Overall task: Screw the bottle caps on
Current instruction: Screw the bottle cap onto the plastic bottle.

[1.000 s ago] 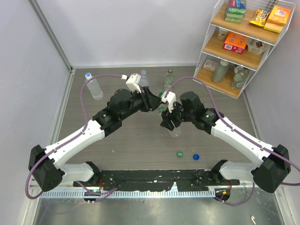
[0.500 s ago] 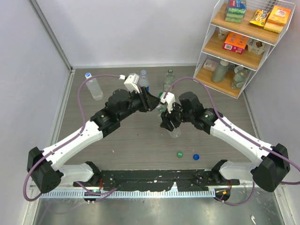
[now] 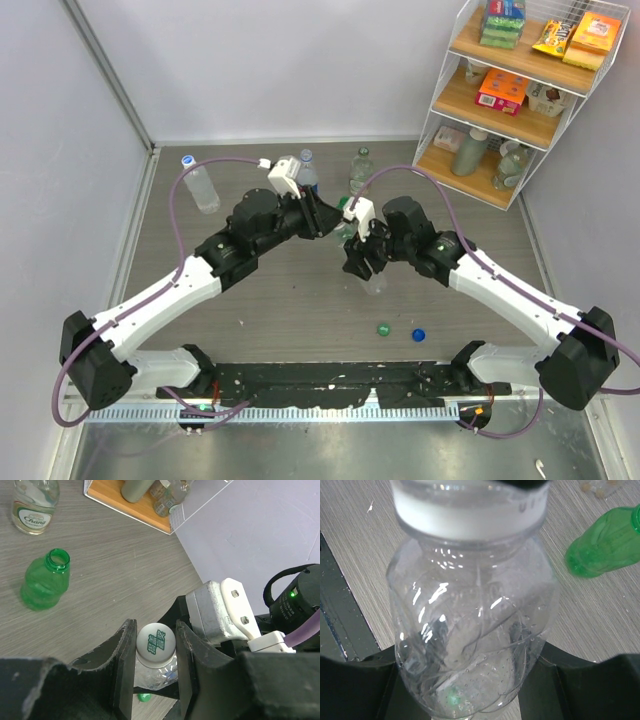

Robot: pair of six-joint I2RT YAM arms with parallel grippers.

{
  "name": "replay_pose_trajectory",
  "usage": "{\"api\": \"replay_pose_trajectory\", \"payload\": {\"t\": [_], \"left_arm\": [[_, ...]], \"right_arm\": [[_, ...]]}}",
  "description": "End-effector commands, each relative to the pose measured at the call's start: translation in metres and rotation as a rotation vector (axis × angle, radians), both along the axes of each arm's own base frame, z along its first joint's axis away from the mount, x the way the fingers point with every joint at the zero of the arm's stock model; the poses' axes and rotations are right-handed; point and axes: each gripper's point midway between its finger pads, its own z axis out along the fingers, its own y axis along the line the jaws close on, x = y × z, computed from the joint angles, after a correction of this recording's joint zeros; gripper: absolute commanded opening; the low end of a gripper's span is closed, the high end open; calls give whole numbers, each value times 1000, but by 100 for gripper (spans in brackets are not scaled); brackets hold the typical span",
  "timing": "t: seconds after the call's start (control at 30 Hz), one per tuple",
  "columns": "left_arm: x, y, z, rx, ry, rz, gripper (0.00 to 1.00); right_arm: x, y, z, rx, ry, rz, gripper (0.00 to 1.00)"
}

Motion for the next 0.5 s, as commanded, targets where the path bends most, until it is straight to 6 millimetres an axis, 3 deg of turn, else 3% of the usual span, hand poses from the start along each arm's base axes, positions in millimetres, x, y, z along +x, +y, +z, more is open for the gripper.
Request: {"api": "replay_pose_trajectory", "payload": {"t": [0.0, 0.13, 0.37, 0.47], "left_arm": [[-10, -12, 22, -32, -50, -80, 15], [-32, -24, 31, -4, -164, -263, 0], [-85, -32, 27, 55, -387, -634, 0], [-105, -31, 22, 70, -477, -777, 0]], "right_arm": [[2, 6, 23, 65, -72, 11, 1], [-7, 10, 29, 93, -85, 78, 1], [-28, 19, 65, 186, -183, 246, 1], [-47, 26, 77, 241, -201, 374, 1]]}}
